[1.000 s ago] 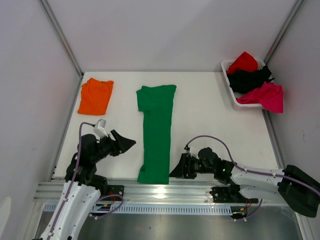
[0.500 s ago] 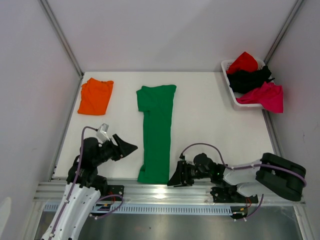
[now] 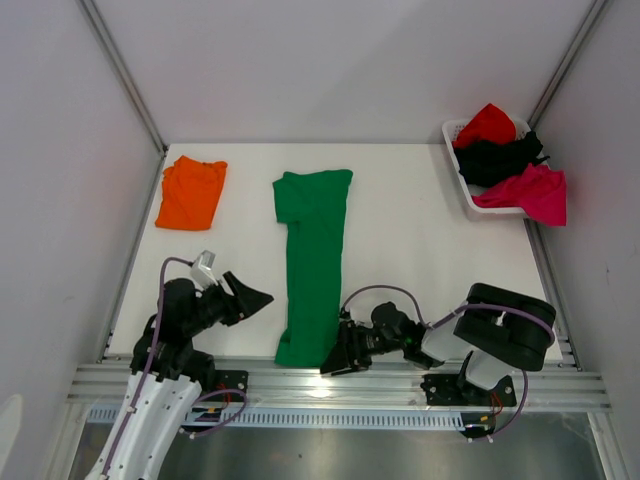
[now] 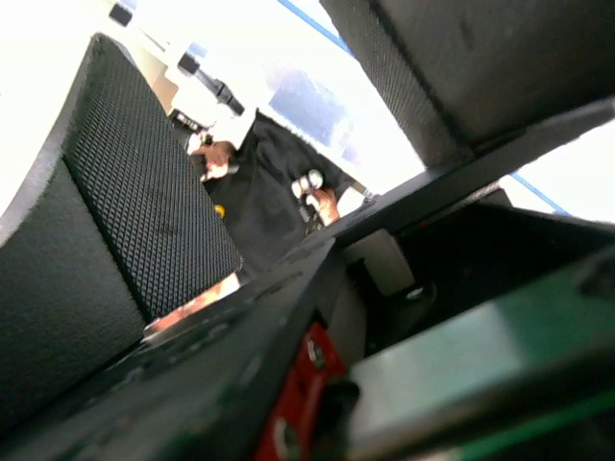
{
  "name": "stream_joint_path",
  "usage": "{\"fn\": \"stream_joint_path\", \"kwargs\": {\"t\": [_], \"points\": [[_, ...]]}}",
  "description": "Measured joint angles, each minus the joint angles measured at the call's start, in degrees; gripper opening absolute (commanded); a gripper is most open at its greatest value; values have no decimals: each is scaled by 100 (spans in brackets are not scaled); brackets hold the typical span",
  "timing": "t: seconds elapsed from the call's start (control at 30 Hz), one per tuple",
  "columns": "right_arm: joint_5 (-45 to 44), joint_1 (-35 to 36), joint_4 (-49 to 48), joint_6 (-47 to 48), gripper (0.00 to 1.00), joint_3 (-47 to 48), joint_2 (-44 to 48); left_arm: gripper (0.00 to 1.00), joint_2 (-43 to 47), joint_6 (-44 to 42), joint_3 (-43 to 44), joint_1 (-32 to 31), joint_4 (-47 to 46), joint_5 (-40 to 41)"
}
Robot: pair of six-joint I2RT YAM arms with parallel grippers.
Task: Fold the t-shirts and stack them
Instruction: Fold the tshirt
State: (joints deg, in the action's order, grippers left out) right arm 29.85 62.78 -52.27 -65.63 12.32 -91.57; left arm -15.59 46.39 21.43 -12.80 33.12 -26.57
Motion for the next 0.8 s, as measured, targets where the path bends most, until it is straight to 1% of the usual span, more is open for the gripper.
{"fn": "stream_joint_path", "kwargs": {"t": [0.13,0.23,0.33,0.43,0.53,0.67,0.8], "points": [[20,-2,142,72,63,61,31,67,0,4,0,0,17,2],[-98,0,476,131,64,13,321,67,0,4,4,0,52,9],[-424,4,1200,240,64,-42,927,67,0,4,20,-2,55,42],[-933,24,2028,391,64,-17,1532,67,0,4,44,-4,52,50],[-1362,55,2653,503,64,24,1867,67,0,4,46,-4,52,50],[-1545,92,2966,551,64,92,1902,67,2,4,63,-4,61,57],[-1523,114,3029,581,64,184,1797,67,57,4,76,-4,92,92]]}}
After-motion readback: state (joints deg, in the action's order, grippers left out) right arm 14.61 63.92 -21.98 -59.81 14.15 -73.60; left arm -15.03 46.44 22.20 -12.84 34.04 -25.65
